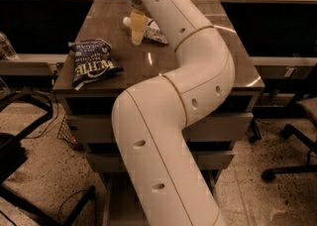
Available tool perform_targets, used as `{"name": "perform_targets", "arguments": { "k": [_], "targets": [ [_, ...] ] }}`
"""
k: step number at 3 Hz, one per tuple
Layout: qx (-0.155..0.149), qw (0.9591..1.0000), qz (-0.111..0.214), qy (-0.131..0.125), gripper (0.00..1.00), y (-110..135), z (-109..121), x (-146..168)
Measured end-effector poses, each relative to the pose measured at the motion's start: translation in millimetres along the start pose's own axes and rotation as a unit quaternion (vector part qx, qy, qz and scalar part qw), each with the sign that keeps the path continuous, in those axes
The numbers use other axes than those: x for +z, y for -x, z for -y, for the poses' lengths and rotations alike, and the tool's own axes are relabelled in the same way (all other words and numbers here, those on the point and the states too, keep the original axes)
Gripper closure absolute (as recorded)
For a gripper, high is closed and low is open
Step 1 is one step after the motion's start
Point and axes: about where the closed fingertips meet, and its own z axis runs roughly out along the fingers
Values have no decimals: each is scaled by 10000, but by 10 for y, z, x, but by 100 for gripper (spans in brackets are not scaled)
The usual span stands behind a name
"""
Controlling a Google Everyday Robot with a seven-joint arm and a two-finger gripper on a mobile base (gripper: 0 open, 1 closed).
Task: Place blue plastic bottle upright
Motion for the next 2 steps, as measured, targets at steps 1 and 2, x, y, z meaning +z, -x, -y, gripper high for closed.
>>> {"name": "perform_targets", "arguments": {
  "k": [1, 2],
  "targets": [
    [70, 9998, 1, 186, 0, 33, -82, 168],
    [181, 9994, -19, 280, 0, 64, -127, 312]
  ]
}}
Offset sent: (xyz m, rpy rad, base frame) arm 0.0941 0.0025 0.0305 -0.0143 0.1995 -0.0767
